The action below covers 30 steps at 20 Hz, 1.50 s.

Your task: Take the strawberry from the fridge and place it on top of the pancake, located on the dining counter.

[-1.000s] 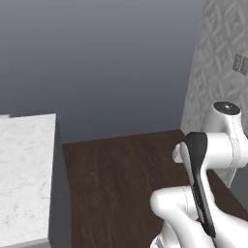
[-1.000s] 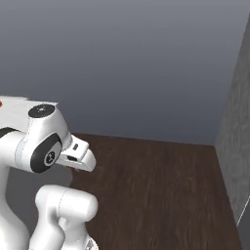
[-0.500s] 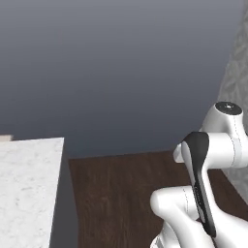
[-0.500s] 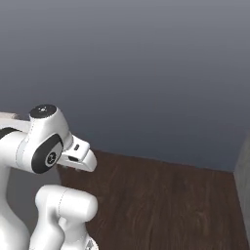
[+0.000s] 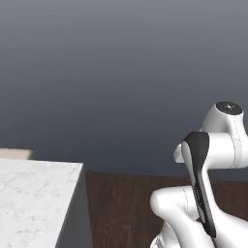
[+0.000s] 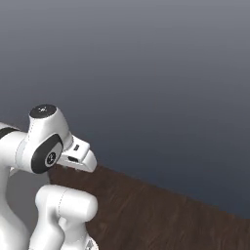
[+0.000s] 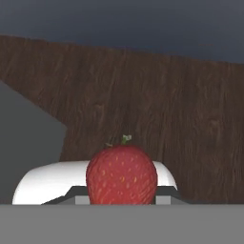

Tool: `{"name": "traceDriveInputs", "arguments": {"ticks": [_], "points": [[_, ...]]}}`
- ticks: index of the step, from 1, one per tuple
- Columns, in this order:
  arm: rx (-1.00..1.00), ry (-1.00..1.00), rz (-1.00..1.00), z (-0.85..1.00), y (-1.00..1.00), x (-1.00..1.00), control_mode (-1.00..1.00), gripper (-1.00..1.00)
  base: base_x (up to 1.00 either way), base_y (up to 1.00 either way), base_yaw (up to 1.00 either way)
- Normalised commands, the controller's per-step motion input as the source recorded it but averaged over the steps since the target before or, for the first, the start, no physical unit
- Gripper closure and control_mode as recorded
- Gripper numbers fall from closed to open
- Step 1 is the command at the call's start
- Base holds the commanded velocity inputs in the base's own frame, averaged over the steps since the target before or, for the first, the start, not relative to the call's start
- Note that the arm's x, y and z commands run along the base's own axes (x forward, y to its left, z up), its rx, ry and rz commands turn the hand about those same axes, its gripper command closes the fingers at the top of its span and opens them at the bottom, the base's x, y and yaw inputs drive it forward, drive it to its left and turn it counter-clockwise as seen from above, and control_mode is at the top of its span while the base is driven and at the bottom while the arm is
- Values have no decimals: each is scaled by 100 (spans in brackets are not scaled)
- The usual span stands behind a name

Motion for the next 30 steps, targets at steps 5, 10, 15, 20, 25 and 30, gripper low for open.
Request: {"name": "traceDriveInputs", "arguments": {"ticks": [5,10,15,20,25,30], "points": [[0,0,0,0,0,0,100,100,100,-28,53],[0,0,0,0,0,0,100,100,100,-39,57],[0,0,0,0,0,0,100,100,100,-25,61],[0,0,0,0,0,0,100,100,100,-31,72],[0,0,0,0,0,0,100,100,100,-26,79],[0,0,0,0,0,0,100,100,97,-27,80]]}}
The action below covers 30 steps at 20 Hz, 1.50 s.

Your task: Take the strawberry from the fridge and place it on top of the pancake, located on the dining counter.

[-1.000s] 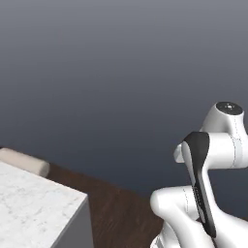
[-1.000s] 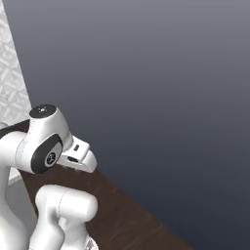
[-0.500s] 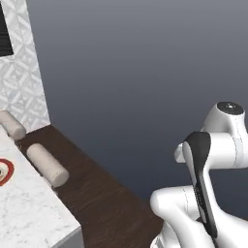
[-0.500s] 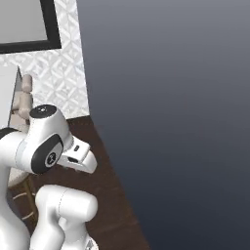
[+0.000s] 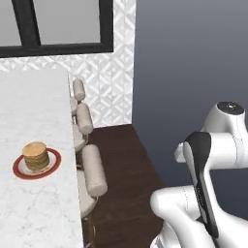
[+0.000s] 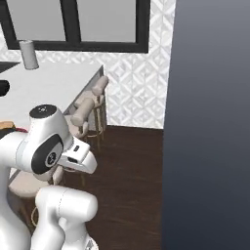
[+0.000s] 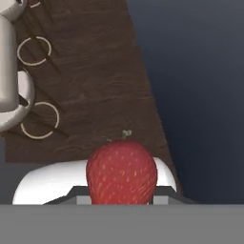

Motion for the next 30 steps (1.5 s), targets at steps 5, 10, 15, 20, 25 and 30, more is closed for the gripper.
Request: {"name": "traceDriveInputs", "arguments": {"ticks": [5,10,15,20,25,30], "points": [[0,0,0,0,0,0,100,100,55,-29,90],[0,0,0,0,0,0,100,100,22,-40,92],[0,0,0,0,0,0,100,100,10,-60,85],[0,0,0,0,0,0,100,100,0,-89,75],[0,0,0,0,0,0,100,100,0,-82,78],[0,0,0,0,0,0,100,100,0,-93,69]]}}
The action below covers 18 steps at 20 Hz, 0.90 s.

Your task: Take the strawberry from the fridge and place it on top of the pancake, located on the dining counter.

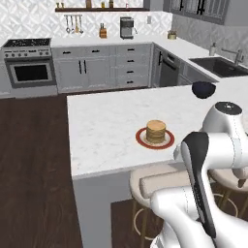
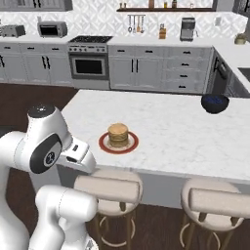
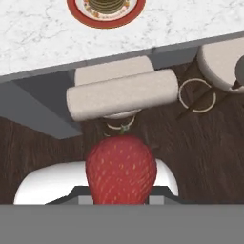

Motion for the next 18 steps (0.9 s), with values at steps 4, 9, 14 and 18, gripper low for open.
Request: {"name": "traceDriveInputs", "arguments": {"ticks": [4,9,14,18], "points": [[0,0,0,0,0,0,100,100,-6,-81,63],[0,0,0,0,0,0,100,100,6,-1,24],[0,0,0,0,0,0,100,100,0,0,0],[-2,-5,0,5,0,18,-100,100,16,0,0]]}}
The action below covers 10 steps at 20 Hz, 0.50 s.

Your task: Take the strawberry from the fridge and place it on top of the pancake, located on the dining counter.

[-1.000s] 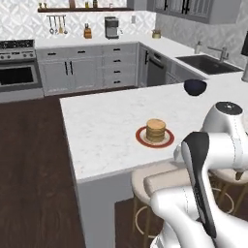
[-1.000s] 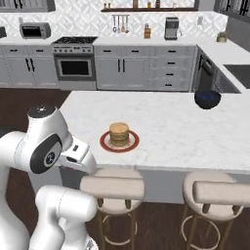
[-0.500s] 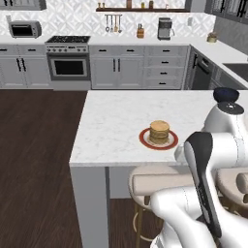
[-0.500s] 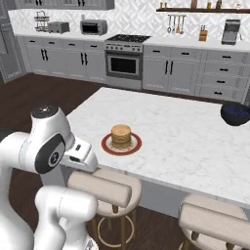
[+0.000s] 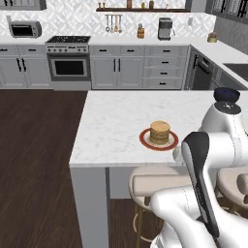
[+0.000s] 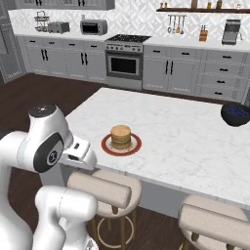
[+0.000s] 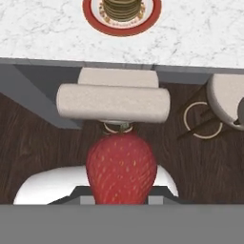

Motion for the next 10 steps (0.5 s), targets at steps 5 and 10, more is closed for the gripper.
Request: {"name": "traceDriveInputs", "arguments": {"ticks": [5,10], "points": [[-10,-20,7,38,-1,79,-100,100,0,0,0],[-3,-10,2,14,-7,92,-100,100,0,0,0]]}}
